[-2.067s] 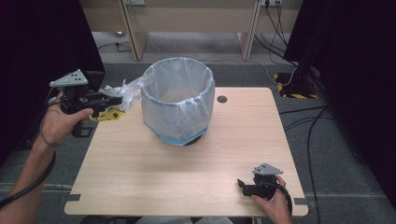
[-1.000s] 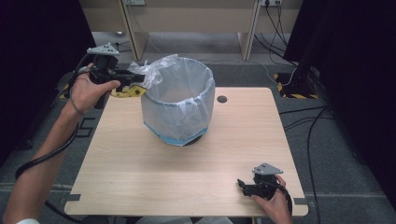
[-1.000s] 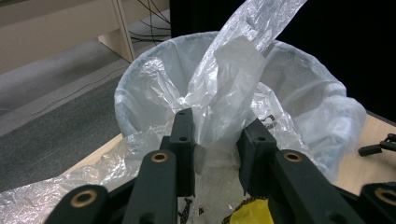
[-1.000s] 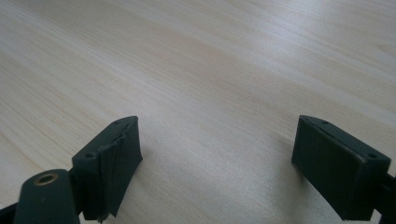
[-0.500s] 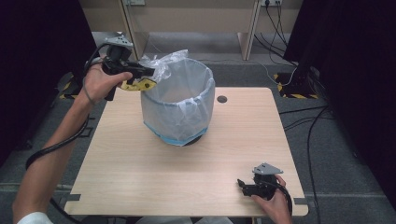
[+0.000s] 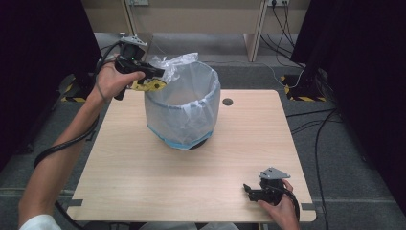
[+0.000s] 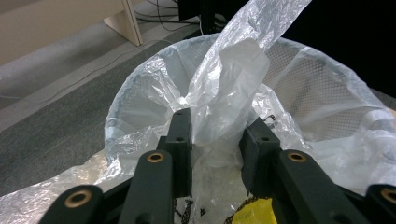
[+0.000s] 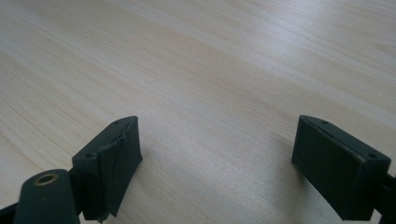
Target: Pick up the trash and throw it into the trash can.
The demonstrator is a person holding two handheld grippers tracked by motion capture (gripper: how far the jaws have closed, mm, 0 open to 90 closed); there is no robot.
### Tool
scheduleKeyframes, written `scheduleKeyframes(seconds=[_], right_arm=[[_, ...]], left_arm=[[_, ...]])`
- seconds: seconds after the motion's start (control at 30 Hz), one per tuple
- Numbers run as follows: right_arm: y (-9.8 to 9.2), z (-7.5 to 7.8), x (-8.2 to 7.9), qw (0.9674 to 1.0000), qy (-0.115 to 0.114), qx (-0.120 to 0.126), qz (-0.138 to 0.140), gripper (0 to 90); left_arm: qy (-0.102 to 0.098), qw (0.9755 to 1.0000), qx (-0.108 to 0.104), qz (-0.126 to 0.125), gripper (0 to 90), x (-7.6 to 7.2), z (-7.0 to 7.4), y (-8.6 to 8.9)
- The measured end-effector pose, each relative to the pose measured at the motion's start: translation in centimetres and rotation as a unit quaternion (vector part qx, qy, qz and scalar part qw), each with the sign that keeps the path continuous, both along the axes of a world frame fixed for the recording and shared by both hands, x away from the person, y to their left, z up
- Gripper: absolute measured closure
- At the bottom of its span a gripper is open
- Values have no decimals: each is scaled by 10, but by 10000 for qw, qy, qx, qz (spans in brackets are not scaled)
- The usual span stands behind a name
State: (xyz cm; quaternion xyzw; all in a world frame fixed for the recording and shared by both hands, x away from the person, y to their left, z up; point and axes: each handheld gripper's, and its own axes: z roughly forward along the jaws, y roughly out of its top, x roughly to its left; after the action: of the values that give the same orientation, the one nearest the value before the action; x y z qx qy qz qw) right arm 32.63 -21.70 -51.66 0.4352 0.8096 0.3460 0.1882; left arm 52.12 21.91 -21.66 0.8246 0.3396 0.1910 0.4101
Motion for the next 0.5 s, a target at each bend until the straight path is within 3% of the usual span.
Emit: scheduleKeyframes(seconds=[0.17, 0.27, 0.5], right_arm=[[0, 0, 0, 10000, -2, 0, 0, 156], [0, 0, 0, 10000, 0, 1, 0, 156], [0, 0, 0, 10000, 2, 3, 4, 156]], left_arm=[[69, 10000, 55, 18, 632, 3, -4, -4], [167, 9998, 20, 43, 526, 5, -6, -7], [122, 9994, -253, 177, 306, 5, 0, -11]])
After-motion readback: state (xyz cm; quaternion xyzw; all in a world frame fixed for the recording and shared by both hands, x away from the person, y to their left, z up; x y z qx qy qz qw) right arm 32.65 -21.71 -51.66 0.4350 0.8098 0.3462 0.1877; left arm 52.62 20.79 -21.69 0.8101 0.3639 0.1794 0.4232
